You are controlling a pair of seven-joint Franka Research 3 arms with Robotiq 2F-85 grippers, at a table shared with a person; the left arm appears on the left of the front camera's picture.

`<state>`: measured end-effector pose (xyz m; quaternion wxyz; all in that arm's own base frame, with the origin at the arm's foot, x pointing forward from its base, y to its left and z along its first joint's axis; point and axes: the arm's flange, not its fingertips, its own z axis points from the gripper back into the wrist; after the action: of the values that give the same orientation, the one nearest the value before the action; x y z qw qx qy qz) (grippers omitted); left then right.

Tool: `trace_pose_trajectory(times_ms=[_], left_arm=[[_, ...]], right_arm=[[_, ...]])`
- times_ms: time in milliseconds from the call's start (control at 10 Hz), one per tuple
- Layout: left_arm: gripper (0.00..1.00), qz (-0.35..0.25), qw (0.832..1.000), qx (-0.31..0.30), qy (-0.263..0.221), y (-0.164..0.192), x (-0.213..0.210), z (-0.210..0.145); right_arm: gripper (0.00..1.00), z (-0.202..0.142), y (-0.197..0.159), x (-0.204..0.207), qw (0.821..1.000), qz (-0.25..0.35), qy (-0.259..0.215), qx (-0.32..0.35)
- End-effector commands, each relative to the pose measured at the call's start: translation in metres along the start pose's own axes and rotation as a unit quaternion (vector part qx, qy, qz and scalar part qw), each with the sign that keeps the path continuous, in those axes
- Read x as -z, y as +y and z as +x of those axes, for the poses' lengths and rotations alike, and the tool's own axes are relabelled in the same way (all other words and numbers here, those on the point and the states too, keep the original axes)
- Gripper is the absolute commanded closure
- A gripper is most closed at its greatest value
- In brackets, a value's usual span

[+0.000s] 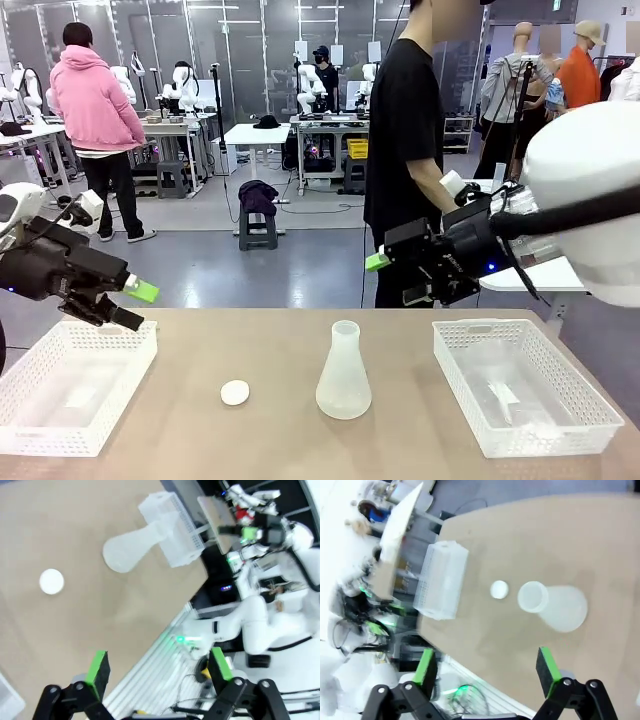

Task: Prepare the solutions needed for the experiment.
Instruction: Pick up the Plastic Funnel and insert it into the Big flask.

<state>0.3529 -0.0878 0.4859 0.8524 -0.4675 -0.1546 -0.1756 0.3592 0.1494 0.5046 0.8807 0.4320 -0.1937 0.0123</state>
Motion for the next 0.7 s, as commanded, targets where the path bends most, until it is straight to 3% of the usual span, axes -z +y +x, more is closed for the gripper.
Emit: trace_pose_trajectory(times_ms=[0,200,600], left_arm=[[0.0,-0.085,0.995,-0.044,-0.032,0.005,-0.002,0.01],[0.0,-0.14,0.985,-0.062,-0.082,0.012,-0.006,0.002],[0.0,-0.195,0.975,-0.056,-0.093,0.016,0.006,-0.009]], right_arm=[[0.0,0.003,-0.009,0.003,0.997,0.03,-0.011,0.07],[0.0,-0.003,-0.019,0.001,0.993,0.056,-0.015,0.098],[0.0,-0.011,-0.042,-0.004,0.987,0.141,0.005,0.082]])
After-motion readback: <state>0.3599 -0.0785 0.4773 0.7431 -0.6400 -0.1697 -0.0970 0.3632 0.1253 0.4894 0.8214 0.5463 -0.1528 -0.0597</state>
